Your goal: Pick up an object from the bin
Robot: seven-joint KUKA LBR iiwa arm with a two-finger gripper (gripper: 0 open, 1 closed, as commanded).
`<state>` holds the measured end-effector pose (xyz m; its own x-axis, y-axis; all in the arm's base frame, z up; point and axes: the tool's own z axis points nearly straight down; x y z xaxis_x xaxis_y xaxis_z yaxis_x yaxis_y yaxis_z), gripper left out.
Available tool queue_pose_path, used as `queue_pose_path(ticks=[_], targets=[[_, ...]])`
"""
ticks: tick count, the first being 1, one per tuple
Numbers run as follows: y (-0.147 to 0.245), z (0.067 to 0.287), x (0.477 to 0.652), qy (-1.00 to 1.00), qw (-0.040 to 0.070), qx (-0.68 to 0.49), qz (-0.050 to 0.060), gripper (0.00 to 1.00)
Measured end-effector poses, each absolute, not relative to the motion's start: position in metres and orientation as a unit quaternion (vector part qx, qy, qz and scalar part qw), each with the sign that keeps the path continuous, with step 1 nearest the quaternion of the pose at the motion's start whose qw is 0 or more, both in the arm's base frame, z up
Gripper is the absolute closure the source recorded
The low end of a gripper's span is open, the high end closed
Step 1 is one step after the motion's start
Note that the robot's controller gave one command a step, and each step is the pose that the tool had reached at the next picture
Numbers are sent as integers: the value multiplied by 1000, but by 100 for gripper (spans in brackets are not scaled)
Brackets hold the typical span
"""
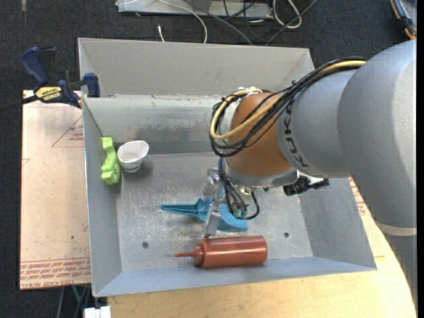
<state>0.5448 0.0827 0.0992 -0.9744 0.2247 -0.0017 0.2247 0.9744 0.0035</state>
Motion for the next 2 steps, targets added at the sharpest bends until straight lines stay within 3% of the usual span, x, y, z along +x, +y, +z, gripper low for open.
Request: queue_pose_path(ticks=[1,2], targets=[[95,70,555,1000,9,23,1,0],[81,69,540,982,2,187,3,100]])
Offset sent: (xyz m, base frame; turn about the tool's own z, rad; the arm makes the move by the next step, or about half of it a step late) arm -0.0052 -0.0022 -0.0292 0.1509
